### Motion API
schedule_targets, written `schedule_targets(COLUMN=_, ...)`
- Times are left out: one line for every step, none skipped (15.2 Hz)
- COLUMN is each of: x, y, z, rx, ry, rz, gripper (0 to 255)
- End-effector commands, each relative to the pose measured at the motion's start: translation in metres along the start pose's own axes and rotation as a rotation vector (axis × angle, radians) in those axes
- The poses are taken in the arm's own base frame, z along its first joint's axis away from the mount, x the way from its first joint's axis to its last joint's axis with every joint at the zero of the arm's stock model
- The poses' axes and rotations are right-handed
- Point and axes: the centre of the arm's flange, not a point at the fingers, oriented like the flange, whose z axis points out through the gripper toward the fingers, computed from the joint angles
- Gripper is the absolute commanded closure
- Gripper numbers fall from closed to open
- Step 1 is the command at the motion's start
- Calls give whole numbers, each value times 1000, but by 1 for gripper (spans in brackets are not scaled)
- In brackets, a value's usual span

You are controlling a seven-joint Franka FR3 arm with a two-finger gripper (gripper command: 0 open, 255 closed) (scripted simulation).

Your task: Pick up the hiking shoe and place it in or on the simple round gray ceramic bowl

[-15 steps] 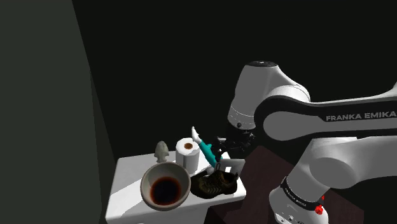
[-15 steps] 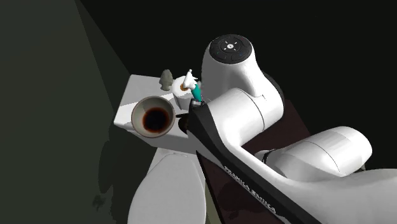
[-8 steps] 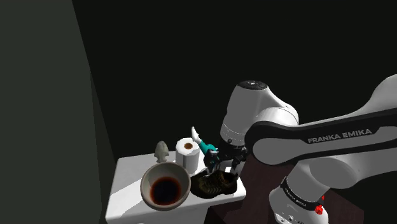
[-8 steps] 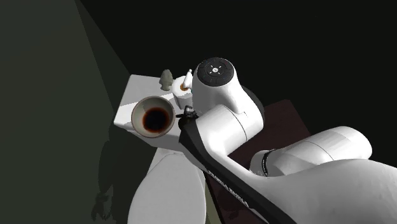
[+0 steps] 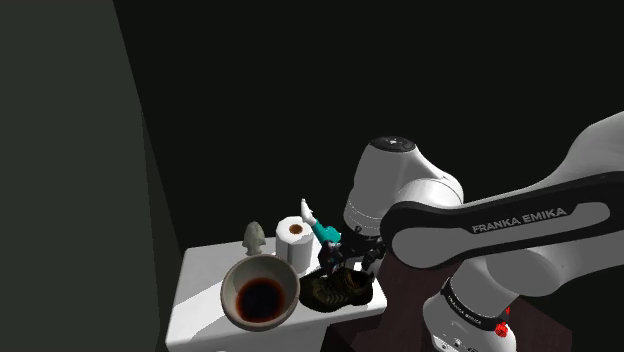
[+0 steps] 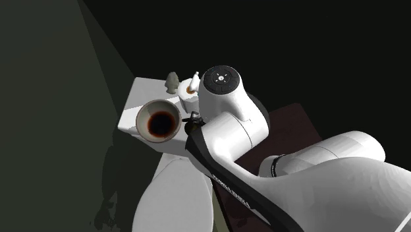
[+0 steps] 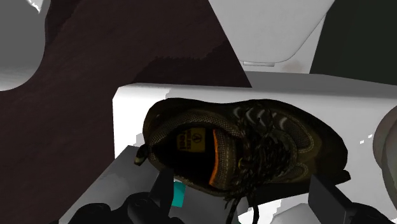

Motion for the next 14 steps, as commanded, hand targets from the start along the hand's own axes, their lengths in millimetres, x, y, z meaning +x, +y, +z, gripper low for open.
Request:
schedule_targets(x=0, y=0, z=0, rx=0, ry=0, rz=0, gripper=0)
schedule_targets(x=0, y=0, z=0, rx=0, ry=0, rz=0, gripper=0)
schedule_targets(x=0, y=0, z=0, rx=0, ry=0, rz=0, gripper=255)
schedule_targets(x=0, y=0, z=0, rx=0, ry=0, rz=0, gripper=255)
schedule_targets(x=0, y=0, z=0, rx=0, ry=0, rz=0, gripper=255)
schedule_targets(x=0, y=0, z=0, rx=0, ry=0, rz=0, gripper=255)
schedule_targets(x=0, y=0, z=0, rx=0, ry=0, rz=0, gripper=255)
schedule_targets(x=0, y=0, z=0, rx=0, ry=0, rz=0, gripper=255)
schedule_targets(x=0, y=0, z=0, rx=0, ry=0, rz=0, gripper=255)
schedule_targets(x=0, y=0, z=0, rx=0, ry=0, rz=0, gripper=255)
schedule_targets(x=0, y=0, z=0, rx=0, ry=0, rz=0, gripper=255)
schedule_targets(x=0, y=0, z=0, rx=0, ry=0, rz=0, gripper=255)
schedule_targets(x=0, y=0, z=-5, rx=0, ry=0, rz=0, gripper=255)
schedule_targets(x=0, y=0, z=-10, rx=0, ry=0, rz=0, gripper=255)
